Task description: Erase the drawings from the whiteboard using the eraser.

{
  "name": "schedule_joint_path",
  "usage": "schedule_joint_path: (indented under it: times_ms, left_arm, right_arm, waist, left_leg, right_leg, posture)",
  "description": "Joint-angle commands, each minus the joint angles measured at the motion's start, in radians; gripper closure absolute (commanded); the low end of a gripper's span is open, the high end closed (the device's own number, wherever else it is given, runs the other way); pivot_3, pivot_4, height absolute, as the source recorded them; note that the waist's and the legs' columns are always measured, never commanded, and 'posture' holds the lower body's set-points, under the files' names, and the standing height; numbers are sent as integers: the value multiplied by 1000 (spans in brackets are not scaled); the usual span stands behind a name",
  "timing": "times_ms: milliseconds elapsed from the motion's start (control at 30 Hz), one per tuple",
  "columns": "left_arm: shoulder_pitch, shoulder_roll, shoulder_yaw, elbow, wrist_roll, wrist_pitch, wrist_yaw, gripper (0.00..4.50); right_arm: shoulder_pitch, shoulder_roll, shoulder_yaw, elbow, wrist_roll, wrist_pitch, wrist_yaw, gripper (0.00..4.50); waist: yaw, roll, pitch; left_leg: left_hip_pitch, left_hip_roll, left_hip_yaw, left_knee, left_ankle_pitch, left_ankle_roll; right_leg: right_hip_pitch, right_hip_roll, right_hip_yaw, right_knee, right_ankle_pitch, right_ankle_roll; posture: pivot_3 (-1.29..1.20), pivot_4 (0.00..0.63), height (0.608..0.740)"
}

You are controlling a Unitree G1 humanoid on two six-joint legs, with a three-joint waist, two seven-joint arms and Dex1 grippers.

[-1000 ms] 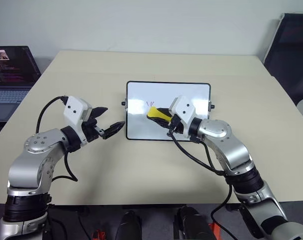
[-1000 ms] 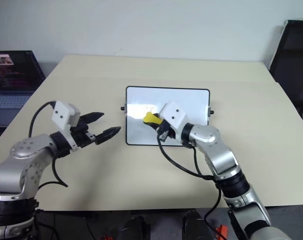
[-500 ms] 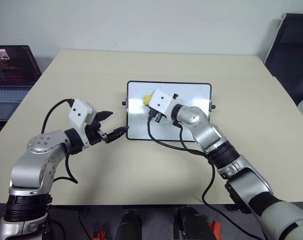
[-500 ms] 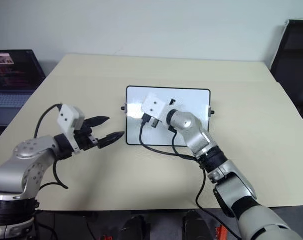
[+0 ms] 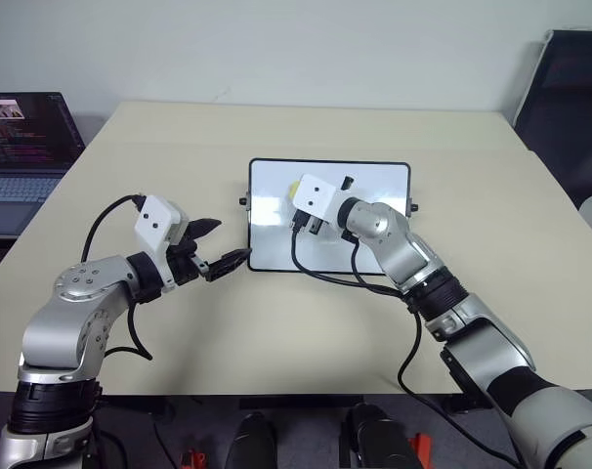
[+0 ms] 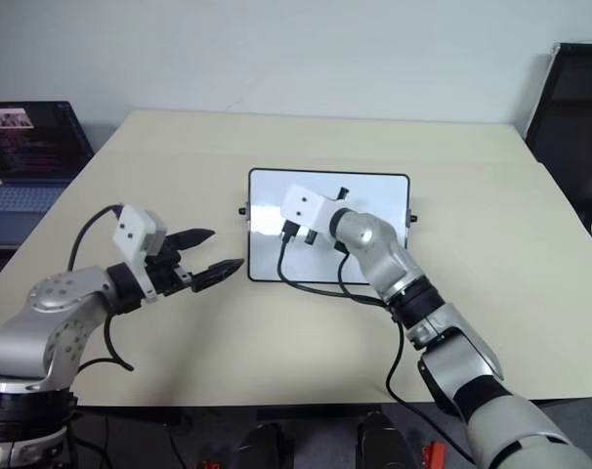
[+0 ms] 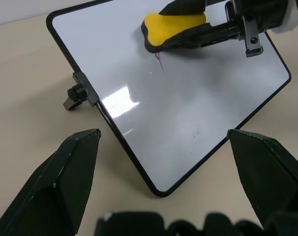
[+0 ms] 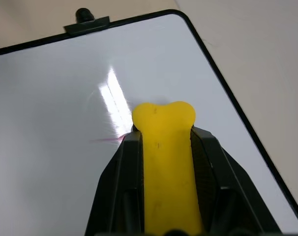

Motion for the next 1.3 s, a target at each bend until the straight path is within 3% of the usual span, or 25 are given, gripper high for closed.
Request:
schedule_joint_path:
  times_ms: [33, 133, 267, 367, 500, 667, 800, 1067, 1200, 1300]
  left_arm:
    - [2, 1, 6, -37, -7, -18, 4, 0]
    - [1, 2, 5, -39, -9, -15, 4, 0]
    - [-3, 1, 2, -36, -8, -16, 1, 0]
    - [-6, -1, -3, -34, -8, -18, 0, 0]
    - [-8, -2, -5, -33, -9, -19, -1, 0]
    - [-10, -1, -5, -30, -11, -20, -1, 0]
    - [-15, -2, -9, -24, -10, -21, -3, 0]
    - [-35, -8, -22, -13, -7, -24, -7, 0]
    - [-46, -15, -39, -11, 3, -36, -10, 0]
    - [-53, -12, -59, -25, 16, -66, -19, 0]
  right_arm:
    - [72, -33, 57, -41, -1, 54, 147, 3536]
    - [86, -29, 51, -72, -12, 54, 151, 3536]
    - [7, 15, -29, 19, -49, -22, -74, 3536]
    - [-40, 20, -43, 80, -55, -59, -148, 3536]
    - [-27, 7, -30, 100, -55, -45, -101, 3536]
    - [48, -18, 22, -1, -38, 10, 91, 3536]
    - [74, -13, 48, -66, -42, 26, 165, 3536]
    - [-8, 12, -71, 7, -78, -50, -128, 3536]
    - [46, 29, -156, -102, 37, 35, -61, 3536]
    - [124, 38, -256, -318, 141, 197, -23, 3536]
  waist:
    - [0, 0, 0]
    - [-2, 0, 0]
    - [-4, 0, 0]
    - [-3, 0, 1]
    - [-4, -1, 0]
    - [-5, -1, 0]
    - [-5, -1, 0]
    - [-4, -1, 0]
    - [0, -1, 0]
    - [-1, 0, 1]
  left_leg:
    - [0, 0, 0, 0, 0, 0]
    - [1, 0, 0, 0, 0, 0]
    - [3, 0, 0, 0, 0, 0]
    - [4, 0, 0, 0, 1, 1]
    - [4, -1, 0, 0, 1, 1]
    - [4, 0, 0, -2, 1, 1]
    - [4, 0, 0, -2, 1, 1]
    - [5, 0, 0, -1, 1, 1]
    - [4, 0, 0, -1, 1, 1]
    - [0, 0, 0, -4, 1, 1]
  right_leg:
    - [0, 0, 0, 0, 0, 0]
    - [0, 0, 0, 1, 0, 0]
    - [0, 0, 0, 4, 1, -2]
    - [0, 0, 1, 5, 2, -3]
    - [0, 0, 1, 3, 2, -3]
    - [0, 1, 1, 4, -1, -2]
    - [0, 1, 1, 4, -1, -2]
    - [0, 1, 2, 5, 0, -4]
    - [0, 1, 2, 2, 0, -3]
    - [-2, 1, 1, 2, 0, 1]
  posture:
    - [0, 150, 740]
    - [0, 150, 740]
    - [0, 150, 740]
    - [0, 150, 740]
    - [0, 150, 740]
    - [0, 150, 740]
    - [0, 150, 740]
    - [0, 150, 740]
    - [0, 150, 740]
    - [0, 150, 740]
